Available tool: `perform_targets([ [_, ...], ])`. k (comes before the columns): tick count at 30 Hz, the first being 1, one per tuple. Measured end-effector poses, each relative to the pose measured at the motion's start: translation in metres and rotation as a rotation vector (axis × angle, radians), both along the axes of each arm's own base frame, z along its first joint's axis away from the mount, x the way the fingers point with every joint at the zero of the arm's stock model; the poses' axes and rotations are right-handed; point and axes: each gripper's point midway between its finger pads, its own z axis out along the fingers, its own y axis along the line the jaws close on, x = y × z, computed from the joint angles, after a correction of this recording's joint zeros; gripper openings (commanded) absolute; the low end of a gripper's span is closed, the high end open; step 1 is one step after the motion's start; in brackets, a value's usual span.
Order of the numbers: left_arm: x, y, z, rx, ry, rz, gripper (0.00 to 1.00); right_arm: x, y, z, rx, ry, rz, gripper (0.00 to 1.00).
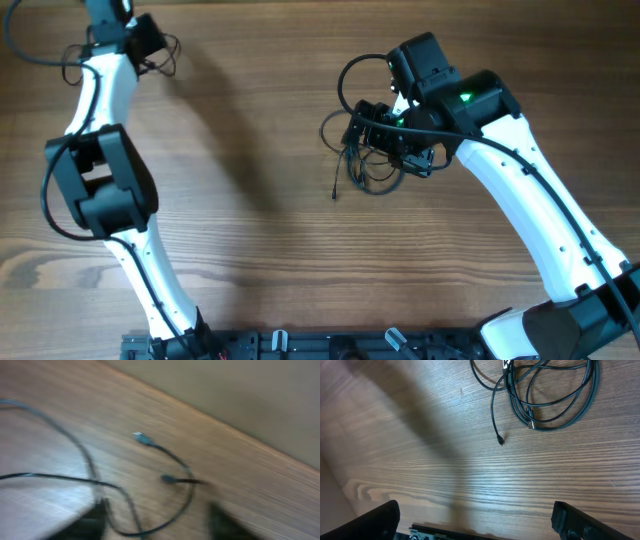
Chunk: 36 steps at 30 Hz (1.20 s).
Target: Untangle cables
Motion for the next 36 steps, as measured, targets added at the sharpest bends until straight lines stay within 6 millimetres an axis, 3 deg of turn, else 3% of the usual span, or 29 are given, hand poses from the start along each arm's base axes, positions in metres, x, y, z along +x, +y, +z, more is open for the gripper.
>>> perform_targets([
  [4, -0.009, 0.006, -0.008, -0.035, 0.038, 0.019, 1.0, 0.0, 0.0, 0.0, -0.002, 0.0, 0.0, 1.0],
  [6, -0.008, -0.008, -0.004, -0.083, 0.03, -0.031, 1.0, 0.0, -0.001, 0.0, -0.005, -0.002, -0.002, 1.0],
  [8, -0.01, -0.022, 0.014, -0.131, 0.009, -0.083, 1.0, 0.003, -0.006, -0.002, -0.037, -0.016, -0.013, 0.99],
  [10, -0.023, -0.045, 0.059, -0.22, -0.026, -0.149, 1.0, 0.006, -0.014, -0.004, -0.081, -0.032, -0.028, 1.0],
  [11, -0.045, -0.068, 0.091, -0.342, -0.012, -0.185, 1.0, 0.008, -0.017, -0.005, -0.096, -0.039, -0.032, 0.99],
  [12, -0.055, -0.082, 0.12, -0.397, -0.041, -0.217, 1.0, 0.009, -0.019, -0.005, -0.111, -0.046, -0.037, 1.0],
  [14, -0.103, -0.127, 0.175, -0.573, -0.013, -0.313, 1.0, 0.012, -0.026, -0.006, -0.129, -0.053, -0.045, 1.0],
  [15, -0.126, -0.154, 0.19, -0.634, 0.034, -0.364, 1.0, 0.014, -0.032, -0.007, -0.138, -0.054, -0.046, 1.0],
  [16, -0.141, -0.176, 0.191, -0.659, 0.084, -0.41, 1.0, 0.014, -0.04, -0.008, -0.15, -0.046, -0.047, 1.0],
  [17, -0.155, -0.201, 0.184, -0.667, 0.158, -0.452, 1.0, 0.014, -0.045, -0.009, -0.157, -0.038, -0.053, 1.0],
  [20, -0.185, -0.266, 0.134, -0.579, 0.387, -0.526, 1.0, 0.002, -0.093, -0.016, -0.218, 0.069, -0.099, 1.0],
  [24, -0.223, -0.32, 0.08, -0.446, 0.552, -0.609, 1.0, -0.001, -0.152, -0.018, -0.251, 0.125, -0.139, 1.0],
  [27, -0.248, -0.356, 0.037, -0.388, 0.619, -0.691, 1.0, 0.002, -0.185, -0.018, -0.244, 0.136, -0.226, 1.0],
  [29, -0.258, -0.381, 0.018, -0.369, 0.616, -0.737, 1.0, 0.002, -0.193, -0.018, -0.235, 0.141, -0.253, 1.0],
  [33, -0.266, -0.424, 0.001, -0.395, 0.57, -0.747, 1.0, 0.0, -0.191, -0.018, -0.228, 0.149, -0.245, 1.0],
  [36, -0.277, -0.441, -0.01, -0.409, 0.6, -0.67, 0.96, 0.006, -0.191, -0.018, -0.226, 0.123, -0.246, 1.0],
])
